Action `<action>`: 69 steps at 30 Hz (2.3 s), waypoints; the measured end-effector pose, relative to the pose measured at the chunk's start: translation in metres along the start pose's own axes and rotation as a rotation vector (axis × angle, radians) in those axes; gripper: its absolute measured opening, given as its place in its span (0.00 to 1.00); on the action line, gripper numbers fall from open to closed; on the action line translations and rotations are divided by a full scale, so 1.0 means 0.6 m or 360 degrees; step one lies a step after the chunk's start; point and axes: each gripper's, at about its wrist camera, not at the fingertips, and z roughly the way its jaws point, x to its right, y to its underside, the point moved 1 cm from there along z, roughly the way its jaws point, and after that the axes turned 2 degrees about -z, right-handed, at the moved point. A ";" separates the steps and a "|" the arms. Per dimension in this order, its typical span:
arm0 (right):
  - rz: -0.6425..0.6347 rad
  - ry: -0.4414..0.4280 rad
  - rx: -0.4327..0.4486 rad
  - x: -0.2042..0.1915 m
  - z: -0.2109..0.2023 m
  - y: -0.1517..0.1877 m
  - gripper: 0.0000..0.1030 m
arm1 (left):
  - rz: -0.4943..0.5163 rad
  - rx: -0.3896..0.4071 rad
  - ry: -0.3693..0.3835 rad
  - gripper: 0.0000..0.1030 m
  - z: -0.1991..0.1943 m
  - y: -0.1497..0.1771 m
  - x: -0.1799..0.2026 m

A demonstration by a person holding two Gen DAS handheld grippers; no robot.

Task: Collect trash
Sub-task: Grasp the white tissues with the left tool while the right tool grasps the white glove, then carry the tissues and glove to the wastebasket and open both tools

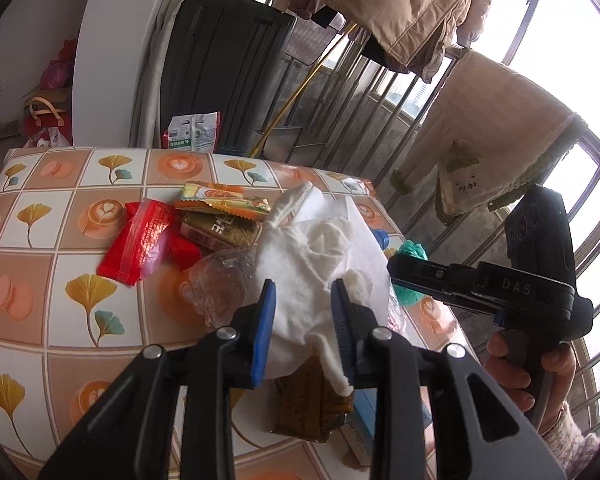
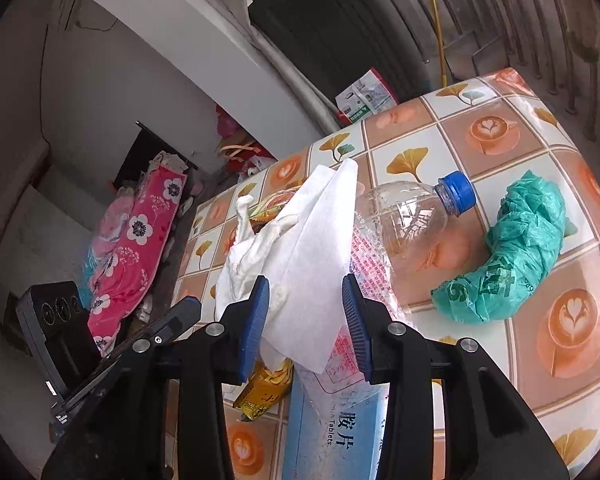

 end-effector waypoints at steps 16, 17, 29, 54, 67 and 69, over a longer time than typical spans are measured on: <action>0.0047 0.0002 -0.0103 0.012 0.017 0.013 0.03 | 0.0128 -0.0075 -0.0128 0.44 0.054 0.006 0.025; 0.0043 -0.0002 -0.0097 0.012 0.015 0.012 0.02 | 0.0104 -0.0076 -0.0119 0.41 0.054 0.004 0.021; -0.0008 -0.0003 -0.0014 0.004 -0.010 0.015 0.01 | -0.0051 -0.0056 -0.0077 0.05 0.051 -0.004 -0.015; -0.0186 -0.0546 0.0492 -0.077 -0.204 -0.069 0.00 | 0.0022 0.0425 0.0012 0.04 -0.166 -0.117 0.071; 0.0066 -0.0124 0.0941 0.084 -0.421 0.038 0.00 | 0.0245 0.0031 0.0513 0.04 -0.012 -0.093 0.333; 0.0167 0.0005 0.1012 0.124 -0.445 0.066 0.00 | 0.0288 -0.0067 0.0592 0.04 0.026 -0.082 0.382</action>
